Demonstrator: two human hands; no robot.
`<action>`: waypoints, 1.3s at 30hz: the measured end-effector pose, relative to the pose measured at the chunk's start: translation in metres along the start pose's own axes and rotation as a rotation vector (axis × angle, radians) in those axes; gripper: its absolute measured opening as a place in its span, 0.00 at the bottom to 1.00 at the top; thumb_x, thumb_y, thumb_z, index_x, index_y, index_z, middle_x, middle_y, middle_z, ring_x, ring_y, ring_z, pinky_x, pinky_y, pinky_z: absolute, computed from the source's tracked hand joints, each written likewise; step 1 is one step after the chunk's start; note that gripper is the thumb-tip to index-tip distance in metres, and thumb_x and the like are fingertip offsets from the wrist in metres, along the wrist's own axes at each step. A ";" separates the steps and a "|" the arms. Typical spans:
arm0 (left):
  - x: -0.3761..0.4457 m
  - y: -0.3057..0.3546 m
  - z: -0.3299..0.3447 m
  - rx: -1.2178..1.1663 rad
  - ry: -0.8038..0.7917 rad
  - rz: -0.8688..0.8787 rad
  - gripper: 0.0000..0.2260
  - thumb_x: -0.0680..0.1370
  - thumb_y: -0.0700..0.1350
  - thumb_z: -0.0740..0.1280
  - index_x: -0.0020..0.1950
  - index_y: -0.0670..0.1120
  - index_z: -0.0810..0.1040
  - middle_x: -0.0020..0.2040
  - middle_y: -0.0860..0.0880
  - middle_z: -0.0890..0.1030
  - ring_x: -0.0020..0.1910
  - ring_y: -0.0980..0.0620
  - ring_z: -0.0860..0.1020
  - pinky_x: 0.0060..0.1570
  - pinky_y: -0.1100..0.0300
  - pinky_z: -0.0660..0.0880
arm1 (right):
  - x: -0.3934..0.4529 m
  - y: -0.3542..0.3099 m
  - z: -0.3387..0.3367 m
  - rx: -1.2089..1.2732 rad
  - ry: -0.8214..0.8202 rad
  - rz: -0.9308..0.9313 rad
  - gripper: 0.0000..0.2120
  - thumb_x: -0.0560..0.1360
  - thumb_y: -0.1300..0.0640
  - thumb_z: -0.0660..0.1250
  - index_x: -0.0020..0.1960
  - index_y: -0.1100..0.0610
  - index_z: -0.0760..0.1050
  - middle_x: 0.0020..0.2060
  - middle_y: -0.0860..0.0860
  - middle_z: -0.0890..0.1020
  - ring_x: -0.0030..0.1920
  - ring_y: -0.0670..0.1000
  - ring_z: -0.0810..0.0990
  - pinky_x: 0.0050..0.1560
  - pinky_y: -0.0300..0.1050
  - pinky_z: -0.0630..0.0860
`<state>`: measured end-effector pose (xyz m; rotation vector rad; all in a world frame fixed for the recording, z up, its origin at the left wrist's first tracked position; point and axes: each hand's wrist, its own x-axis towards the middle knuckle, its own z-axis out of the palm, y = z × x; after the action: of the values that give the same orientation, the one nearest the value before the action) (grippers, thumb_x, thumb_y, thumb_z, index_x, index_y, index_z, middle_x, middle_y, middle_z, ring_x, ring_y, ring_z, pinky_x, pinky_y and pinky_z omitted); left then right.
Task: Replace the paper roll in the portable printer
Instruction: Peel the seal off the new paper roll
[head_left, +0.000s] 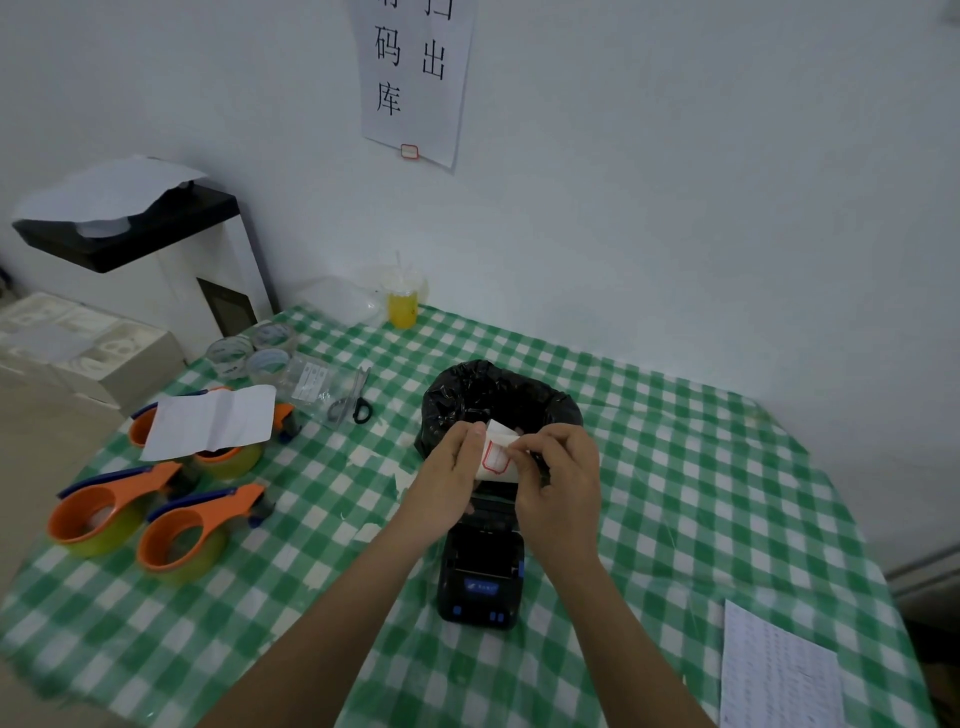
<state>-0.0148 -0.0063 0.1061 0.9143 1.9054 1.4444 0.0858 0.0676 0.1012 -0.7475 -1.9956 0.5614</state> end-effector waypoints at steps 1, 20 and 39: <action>0.000 0.001 0.000 -0.006 -0.005 -0.010 0.14 0.80 0.55 0.51 0.39 0.55 0.70 0.32 0.51 0.72 0.27 0.55 0.70 0.24 0.63 0.68 | 0.000 0.000 0.000 0.000 -0.003 -0.003 0.04 0.69 0.66 0.72 0.41 0.59 0.80 0.42 0.48 0.74 0.45 0.42 0.69 0.50 0.28 0.67; 0.003 0.005 0.001 -0.103 -0.068 -0.111 0.15 0.80 0.54 0.51 0.40 0.51 0.70 0.31 0.48 0.69 0.27 0.53 0.68 0.25 0.63 0.70 | -0.003 0.005 -0.007 0.104 -0.033 -0.099 0.05 0.72 0.60 0.65 0.42 0.59 0.79 0.43 0.47 0.72 0.45 0.43 0.71 0.50 0.29 0.68; 0.010 0.001 0.000 -0.054 -0.046 -0.139 0.15 0.80 0.55 0.52 0.40 0.51 0.71 0.28 0.50 0.69 0.24 0.57 0.67 0.23 0.65 0.68 | 0.005 0.013 -0.008 0.302 -0.250 0.125 0.02 0.75 0.55 0.64 0.45 0.50 0.75 0.50 0.43 0.79 0.55 0.45 0.76 0.57 0.46 0.75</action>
<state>-0.0202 0.0018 0.1063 0.7678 1.8491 1.3744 0.0942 0.0812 0.0992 -0.6413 -2.0340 1.0478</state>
